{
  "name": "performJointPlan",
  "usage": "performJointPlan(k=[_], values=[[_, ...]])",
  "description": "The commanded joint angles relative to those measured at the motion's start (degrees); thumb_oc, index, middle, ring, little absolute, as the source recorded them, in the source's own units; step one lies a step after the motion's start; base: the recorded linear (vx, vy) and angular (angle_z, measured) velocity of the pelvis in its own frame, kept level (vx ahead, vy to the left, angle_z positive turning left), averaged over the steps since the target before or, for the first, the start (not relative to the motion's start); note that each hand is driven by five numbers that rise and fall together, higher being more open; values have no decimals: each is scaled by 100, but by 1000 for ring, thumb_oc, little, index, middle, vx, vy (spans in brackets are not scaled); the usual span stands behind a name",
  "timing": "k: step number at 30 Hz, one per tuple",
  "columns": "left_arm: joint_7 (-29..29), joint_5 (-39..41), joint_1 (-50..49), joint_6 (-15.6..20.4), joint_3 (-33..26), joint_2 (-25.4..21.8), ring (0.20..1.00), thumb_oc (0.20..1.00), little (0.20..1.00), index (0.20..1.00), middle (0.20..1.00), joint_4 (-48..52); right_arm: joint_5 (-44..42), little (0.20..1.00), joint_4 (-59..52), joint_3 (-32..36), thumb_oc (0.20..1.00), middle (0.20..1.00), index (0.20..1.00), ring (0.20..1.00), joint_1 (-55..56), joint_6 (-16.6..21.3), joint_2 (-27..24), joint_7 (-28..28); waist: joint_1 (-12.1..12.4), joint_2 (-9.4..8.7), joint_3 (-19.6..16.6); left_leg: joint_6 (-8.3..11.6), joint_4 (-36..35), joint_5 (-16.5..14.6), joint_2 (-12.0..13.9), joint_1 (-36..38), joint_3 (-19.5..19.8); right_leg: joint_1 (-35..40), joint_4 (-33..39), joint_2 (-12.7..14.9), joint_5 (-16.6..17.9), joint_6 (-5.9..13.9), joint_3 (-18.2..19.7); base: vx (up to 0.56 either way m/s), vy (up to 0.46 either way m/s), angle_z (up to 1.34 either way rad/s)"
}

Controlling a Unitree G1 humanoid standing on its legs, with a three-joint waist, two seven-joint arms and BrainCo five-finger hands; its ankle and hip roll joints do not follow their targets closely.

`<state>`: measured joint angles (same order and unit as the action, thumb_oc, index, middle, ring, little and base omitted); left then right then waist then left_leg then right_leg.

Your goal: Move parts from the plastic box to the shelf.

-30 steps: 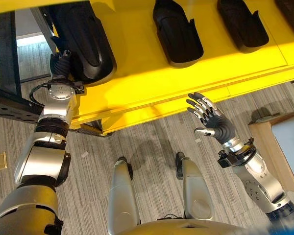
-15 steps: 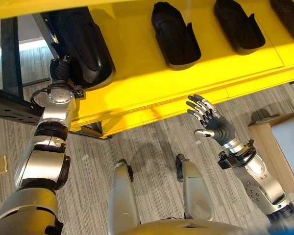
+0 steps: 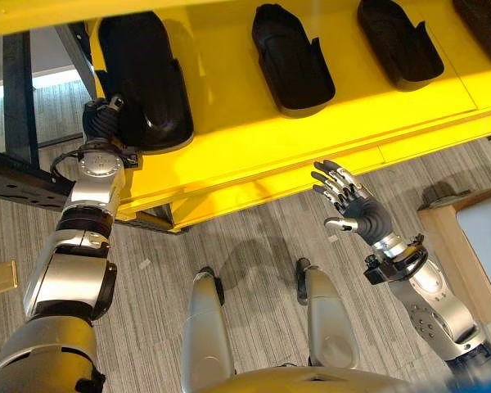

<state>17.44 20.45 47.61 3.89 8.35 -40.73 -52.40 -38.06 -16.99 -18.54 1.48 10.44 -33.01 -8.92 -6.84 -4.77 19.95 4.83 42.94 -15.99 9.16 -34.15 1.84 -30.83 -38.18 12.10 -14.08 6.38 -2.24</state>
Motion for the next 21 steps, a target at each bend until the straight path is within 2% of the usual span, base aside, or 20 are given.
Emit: performJointPlan(k=[1, 14, 17, 21], values=[[-102, -237, -289, -73, -251, -85, 1000, 1000, 1000, 1000, 1000, -527, -220, 1000, -411, 149, 1000, 1000, 1000, 1000, 153, 213, -219, -167, 190, -41, -247, 115, -224, 347, 327, 88, 214, -130, 80, 103, 680, 54, 186, 0, 0, 0], [-111, -43, -374, -42, -368, -75, 1000, 1000, 1000, 1000, 1000, -389, -234, 1000, -401, 200, 1000, 1000, 1000, 1000, 190, 212, -197, -168, 213, -42, -228, 109, -225, 350, 319, 109, 221, -112, 58, 108, 681, 53, 189, 0, 0, 0], [-112, 168, -468, 37, -422, -76, 1000, 1000, 1000, 1000, 1000, -280, -233, 1000, -388, 215, 1000, 1000, 1000, 1000, 182, 215, -173, -141, 217, -42, -231, 110, -232, 351, 326, 127, 216, -104, 64, 109, 686, 53, 192, 0, 0, 0], [-40, 642, -843, 280, -573, 58, 1000, 1000, 1000, 1000, 1000, 378, -199, 1000, -362, 233, 1000, 1000, 1000, 1000, 191, 238, -139, -95, 245, -16, -246, 116, -268, 369, 320, 161, 224, -65, 81, 104, 680, 48, 190, 0, 0, 0]])
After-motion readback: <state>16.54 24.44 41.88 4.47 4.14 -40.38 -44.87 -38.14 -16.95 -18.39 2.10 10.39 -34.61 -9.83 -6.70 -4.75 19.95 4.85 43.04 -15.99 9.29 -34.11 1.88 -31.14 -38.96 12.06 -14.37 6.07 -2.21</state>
